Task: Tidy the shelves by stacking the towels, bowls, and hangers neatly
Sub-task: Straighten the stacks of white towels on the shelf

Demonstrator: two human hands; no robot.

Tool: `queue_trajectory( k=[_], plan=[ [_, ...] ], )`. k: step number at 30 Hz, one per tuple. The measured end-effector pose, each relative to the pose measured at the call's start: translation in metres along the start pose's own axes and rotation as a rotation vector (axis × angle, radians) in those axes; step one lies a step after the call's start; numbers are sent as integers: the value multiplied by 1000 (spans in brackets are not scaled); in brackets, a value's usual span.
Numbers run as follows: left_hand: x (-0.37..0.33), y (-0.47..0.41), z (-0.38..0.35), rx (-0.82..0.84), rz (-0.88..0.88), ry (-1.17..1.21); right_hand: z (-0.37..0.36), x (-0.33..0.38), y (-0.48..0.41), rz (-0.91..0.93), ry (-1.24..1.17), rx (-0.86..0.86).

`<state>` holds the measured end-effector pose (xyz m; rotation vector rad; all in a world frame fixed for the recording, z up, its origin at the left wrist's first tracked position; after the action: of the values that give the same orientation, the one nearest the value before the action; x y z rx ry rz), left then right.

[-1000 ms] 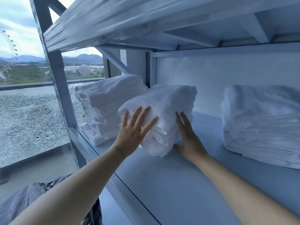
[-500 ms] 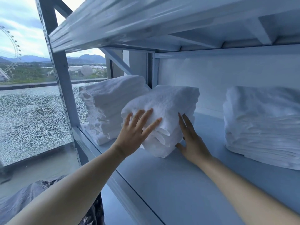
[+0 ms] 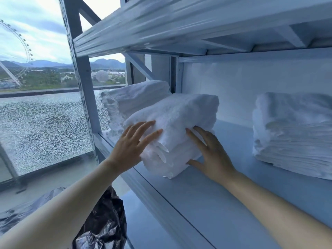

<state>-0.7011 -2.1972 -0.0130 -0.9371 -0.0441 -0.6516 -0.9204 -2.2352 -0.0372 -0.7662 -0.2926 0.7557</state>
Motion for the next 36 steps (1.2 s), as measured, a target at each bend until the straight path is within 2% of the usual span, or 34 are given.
queue_trajectory(
  k=[4,7,13,19,23,30,36],
  plan=[
    [11,-4,-1,194,9,95,-3,-4,-3,-25,-27,42],
    [11,-3,2,240,24,135,-7,0,-6,14,-102,-7],
    [8,-14,16,245,46,252,-20,3,-11,-15,-95,-63],
    [-1,-37,17,165,108,416,-31,14,-19,-29,-54,-98],
    [-6,-48,7,106,176,368,-32,11,-19,-73,-72,-73],
    [-11,-44,3,142,181,315,-32,8,-14,-111,-128,-50],
    [-14,-67,24,217,141,454,-15,5,-16,-64,-99,-20]
  ],
)
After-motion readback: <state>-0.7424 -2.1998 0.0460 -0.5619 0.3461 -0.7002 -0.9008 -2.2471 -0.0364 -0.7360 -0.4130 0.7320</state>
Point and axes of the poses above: each hand's wrist, its own y-axis away from the middle knuckle, its own z-axis out of the back of the hand, x = y × z, the point moved 5 cm from there along -y, towards the middle knuckle, and after that the axes turned 6 degrees about y, right-handed, at the moved point
